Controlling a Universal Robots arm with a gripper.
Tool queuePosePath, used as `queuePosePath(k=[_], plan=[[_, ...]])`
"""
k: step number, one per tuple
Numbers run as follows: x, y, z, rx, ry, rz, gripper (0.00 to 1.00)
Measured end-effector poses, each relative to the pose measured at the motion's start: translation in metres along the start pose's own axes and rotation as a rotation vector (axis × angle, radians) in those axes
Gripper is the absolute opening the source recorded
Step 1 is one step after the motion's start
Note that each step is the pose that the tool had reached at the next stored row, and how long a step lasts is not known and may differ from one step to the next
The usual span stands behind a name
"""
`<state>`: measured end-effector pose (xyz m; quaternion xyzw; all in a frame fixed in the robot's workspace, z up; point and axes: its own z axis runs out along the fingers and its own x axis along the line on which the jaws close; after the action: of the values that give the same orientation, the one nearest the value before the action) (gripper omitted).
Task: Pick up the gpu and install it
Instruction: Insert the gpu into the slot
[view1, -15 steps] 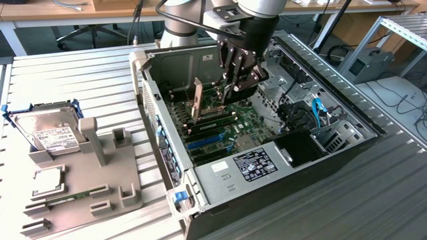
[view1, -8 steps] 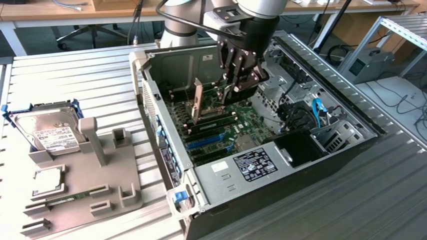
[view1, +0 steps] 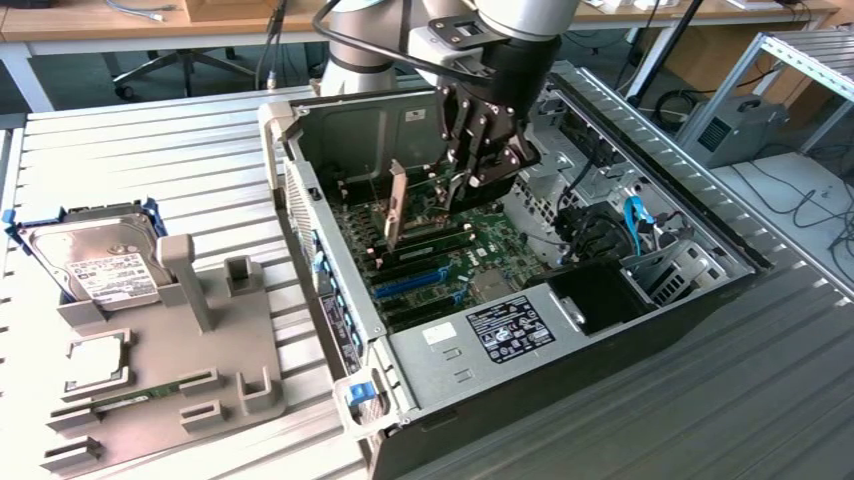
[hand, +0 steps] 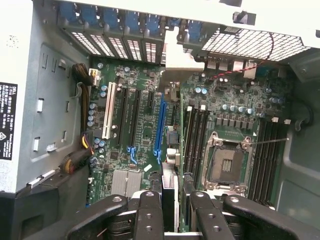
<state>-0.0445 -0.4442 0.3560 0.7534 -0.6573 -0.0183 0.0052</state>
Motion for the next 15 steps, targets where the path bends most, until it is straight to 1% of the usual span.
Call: queuePosePath(k=[6,15], plan=[[0.0032,0.0005,0.0014,0.0,0.0,0.0,0.26],[0.0045,0.0007,0.0021,0.0,0.0,0.0,0.26]])
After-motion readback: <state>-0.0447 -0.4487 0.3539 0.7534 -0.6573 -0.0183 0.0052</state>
